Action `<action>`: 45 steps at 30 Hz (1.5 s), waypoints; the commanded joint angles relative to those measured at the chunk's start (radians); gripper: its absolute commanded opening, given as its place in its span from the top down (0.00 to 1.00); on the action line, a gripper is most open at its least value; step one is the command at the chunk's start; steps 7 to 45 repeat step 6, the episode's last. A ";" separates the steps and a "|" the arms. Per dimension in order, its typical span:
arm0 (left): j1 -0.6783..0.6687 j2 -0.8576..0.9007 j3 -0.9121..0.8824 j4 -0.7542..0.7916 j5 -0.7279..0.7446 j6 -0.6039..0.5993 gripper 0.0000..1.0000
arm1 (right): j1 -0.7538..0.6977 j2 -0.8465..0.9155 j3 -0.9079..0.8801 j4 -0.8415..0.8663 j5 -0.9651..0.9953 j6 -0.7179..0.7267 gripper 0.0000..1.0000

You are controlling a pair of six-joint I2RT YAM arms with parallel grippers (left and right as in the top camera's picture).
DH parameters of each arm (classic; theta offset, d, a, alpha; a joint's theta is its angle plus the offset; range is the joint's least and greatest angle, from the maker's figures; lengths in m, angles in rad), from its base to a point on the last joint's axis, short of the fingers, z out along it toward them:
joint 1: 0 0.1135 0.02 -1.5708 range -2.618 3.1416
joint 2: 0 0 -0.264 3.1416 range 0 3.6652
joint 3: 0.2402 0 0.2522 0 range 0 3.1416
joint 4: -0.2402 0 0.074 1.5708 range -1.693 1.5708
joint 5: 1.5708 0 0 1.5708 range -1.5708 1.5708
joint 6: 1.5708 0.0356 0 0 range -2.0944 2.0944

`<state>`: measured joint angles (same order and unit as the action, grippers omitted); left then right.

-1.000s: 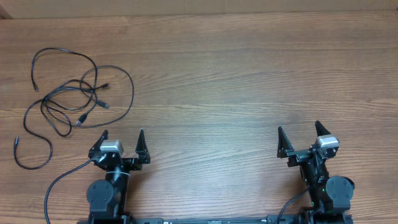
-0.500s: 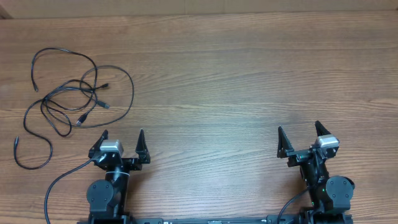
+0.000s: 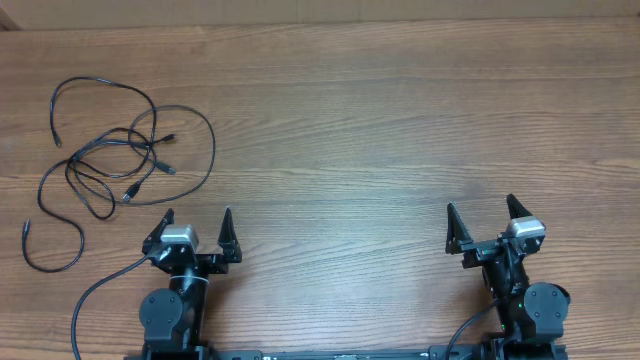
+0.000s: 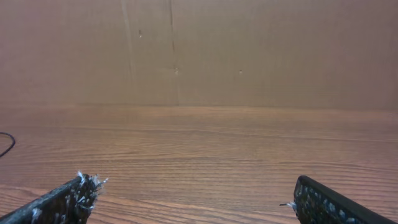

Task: Untangle cables

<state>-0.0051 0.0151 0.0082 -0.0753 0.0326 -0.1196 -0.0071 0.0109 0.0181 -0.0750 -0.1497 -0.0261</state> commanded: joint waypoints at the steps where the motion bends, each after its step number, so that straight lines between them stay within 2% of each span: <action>1: -0.005 -0.010 -0.003 -0.002 -0.006 0.019 0.00 | -0.005 -0.007 -0.010 0.005 -0.001 -0.001 0.00; 45: -0.005 -0.010 -0.003 -0.002 -0.007 0.019 0.00 | -0.005 -0.007 -0.010 0.005 -0.001 -0.001 0.00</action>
